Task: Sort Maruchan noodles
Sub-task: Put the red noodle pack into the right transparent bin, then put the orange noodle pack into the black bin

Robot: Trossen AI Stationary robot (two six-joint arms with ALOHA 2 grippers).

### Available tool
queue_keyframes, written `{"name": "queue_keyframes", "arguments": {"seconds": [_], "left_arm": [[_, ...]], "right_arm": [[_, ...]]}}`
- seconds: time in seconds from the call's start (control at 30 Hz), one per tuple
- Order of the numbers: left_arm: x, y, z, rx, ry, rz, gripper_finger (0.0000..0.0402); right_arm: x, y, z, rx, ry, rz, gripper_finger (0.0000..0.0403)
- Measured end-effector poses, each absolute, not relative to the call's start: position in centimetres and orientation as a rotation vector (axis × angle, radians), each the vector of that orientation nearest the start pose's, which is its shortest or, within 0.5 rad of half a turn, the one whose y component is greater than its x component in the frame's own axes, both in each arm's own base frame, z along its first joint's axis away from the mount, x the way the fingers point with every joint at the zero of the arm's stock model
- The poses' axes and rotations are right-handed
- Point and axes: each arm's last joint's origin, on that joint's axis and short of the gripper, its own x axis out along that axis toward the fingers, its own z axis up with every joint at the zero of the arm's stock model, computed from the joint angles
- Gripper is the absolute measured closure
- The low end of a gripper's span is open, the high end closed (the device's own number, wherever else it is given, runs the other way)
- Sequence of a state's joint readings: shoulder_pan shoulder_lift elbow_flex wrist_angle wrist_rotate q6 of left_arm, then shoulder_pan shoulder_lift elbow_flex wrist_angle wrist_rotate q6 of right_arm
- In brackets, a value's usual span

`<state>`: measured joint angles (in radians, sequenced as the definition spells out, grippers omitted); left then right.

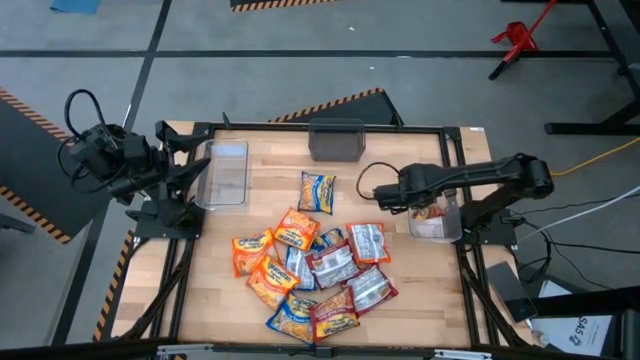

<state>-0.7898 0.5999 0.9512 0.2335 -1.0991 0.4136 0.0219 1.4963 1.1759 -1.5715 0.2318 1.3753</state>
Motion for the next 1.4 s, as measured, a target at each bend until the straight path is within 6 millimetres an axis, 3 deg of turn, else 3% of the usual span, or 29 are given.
{"name": "queue_keyframes", "arguments": {"seconds": [0.23,0.53,0.67,0.83,1.0,1.1,1.2,1.4], "left_arm": [[7.4,-3.7,43.8,-0.065,-0.263,0.379,0.0143],[7.4,-3.7,43.8,-0.064,-0.263,0.379,0.0143],[7.4,-3.7,43.8,-0.064,-0.263,0.379,0.0143],[7.4,-3.7,43.8,-0.064,-0.263,0.379,0.0143],[7.4,-3.7,43.8,-0.064,-0.263,0.379,0.0143],[7.4,-3.7,43.8,-0.064,-0.263,0.380,0.0143],[7.4,-3.7,43.8,-0.064,-0.263,0.379,0.0143],[7.4,-3.7,43.7,-0.064,-0.262,0.379,0.0143]], "right_arm": [[20.3,-0.9,22.5,0.685,1.502,-1.464,0.0336],[19.7,-1.9,21.7,0.657,1.528,-1.499,0.0230],[20.4,-2.1,22.8,0.606,1.499,-1.433,0.0173],[23.0,-2.0,27.1,0.581,1.377,-1.188,0.0138],[26.5,0.0,31.8,0.564,1.140,-0.805,0.0133],[27.8,2.2,32.8,0.499,1.034,-0.621,0.0133],[28.2,4.9,32.1,0.405,1.043,-0.513,0.0133],[28.8,9.9,28.1,0.231,1.173,-0.403,0.0133]]}}
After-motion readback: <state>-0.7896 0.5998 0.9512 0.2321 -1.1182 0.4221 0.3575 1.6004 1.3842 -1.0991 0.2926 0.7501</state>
